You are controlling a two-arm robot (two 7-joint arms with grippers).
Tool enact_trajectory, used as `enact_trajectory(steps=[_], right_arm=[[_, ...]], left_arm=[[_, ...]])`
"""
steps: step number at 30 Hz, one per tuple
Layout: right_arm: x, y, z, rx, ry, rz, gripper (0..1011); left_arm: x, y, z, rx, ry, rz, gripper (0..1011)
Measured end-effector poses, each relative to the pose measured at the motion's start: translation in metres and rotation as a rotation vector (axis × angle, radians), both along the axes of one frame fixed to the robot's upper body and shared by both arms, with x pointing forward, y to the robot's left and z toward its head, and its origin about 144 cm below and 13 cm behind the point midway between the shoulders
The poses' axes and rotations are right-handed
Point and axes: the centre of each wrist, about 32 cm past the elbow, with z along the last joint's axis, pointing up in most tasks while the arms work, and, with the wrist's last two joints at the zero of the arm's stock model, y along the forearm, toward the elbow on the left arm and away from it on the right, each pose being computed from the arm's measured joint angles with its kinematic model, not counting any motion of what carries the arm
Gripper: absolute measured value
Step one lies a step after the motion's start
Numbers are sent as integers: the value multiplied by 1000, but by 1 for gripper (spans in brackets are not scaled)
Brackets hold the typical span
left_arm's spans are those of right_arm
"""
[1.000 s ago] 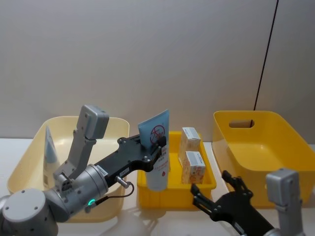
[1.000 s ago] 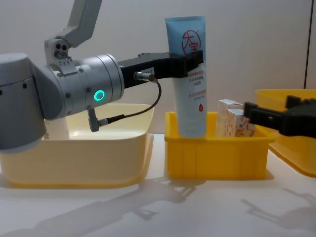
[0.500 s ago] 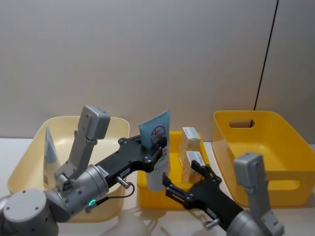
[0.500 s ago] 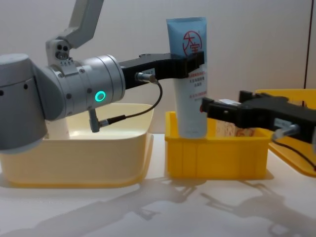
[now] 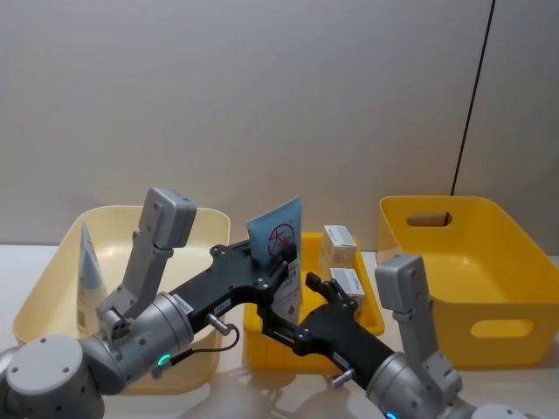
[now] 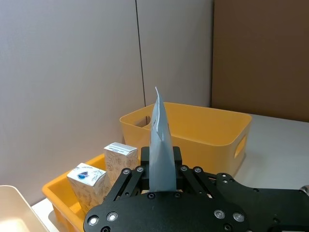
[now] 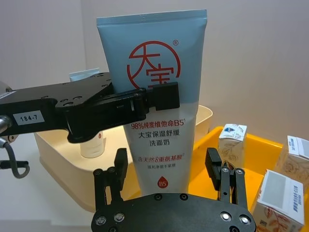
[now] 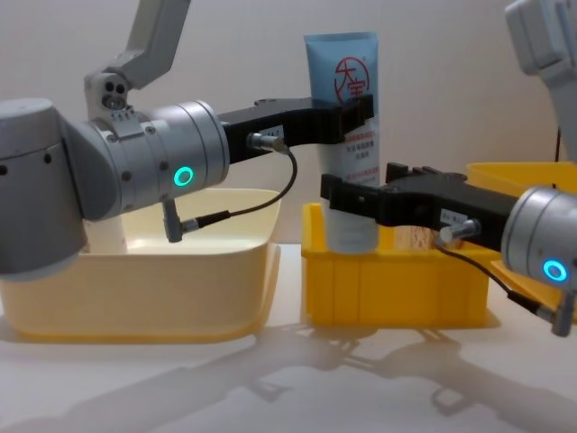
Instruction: Bimanual collaborative sorting of washing and personal care products
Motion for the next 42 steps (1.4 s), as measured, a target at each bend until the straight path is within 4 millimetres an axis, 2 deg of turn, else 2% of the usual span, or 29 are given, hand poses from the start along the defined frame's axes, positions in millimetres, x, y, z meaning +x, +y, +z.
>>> enact_trajectory(steps=[5, 10, 11, 22, 24, 25, 26, 29, 33, 35, 37, 42], right_arm=[[5, 4, 0, -1, 0, 8, 941], [8, 7, 0, -1, -1, 13, 821], [9, 7, 0, -1, -1, 14, 768], [12, 10, 0, -2, 0, 19, 676], [12, 11, -1, -2, 0, 20, 660], [13, 11, -1, -2, 1, 20, 649], [13, 11, -1, -2, 0, 21, 646], [13, 11, -1, -2, 0, 21, 627], [13, 11, 0, -1, -1, 19, 602], [13, 11, 0, 1, -1, 16, 596], [13, 11, 1, 3, -3, 12, 580], [13, 10, 3, 11, -15, -10, 552]], left_arm=[[0, 0, 0, 0, 0, 0, 238], [0, 0, 0, 0, 0, 0, 237], [0, 0, 0, 0, 0, 0, 237], [0, 0, 0, 0, 0, 0, 239], [0, 0, 0, -1, 0, -1, 282], [0, 0, 0, -1, 0, -1, 337], [0, 0, 0, -1, 0, -1, 337], [0, 0, 0, -1, 0, -1, 457], [0, 0, 0, 0, 0, -1, 552], [0, 0, 0, 0, 0, -1, 640], [0, 0, 0, 0, 0, -1, 678], [0, 0, 0, 0, 0, 0, 853]])
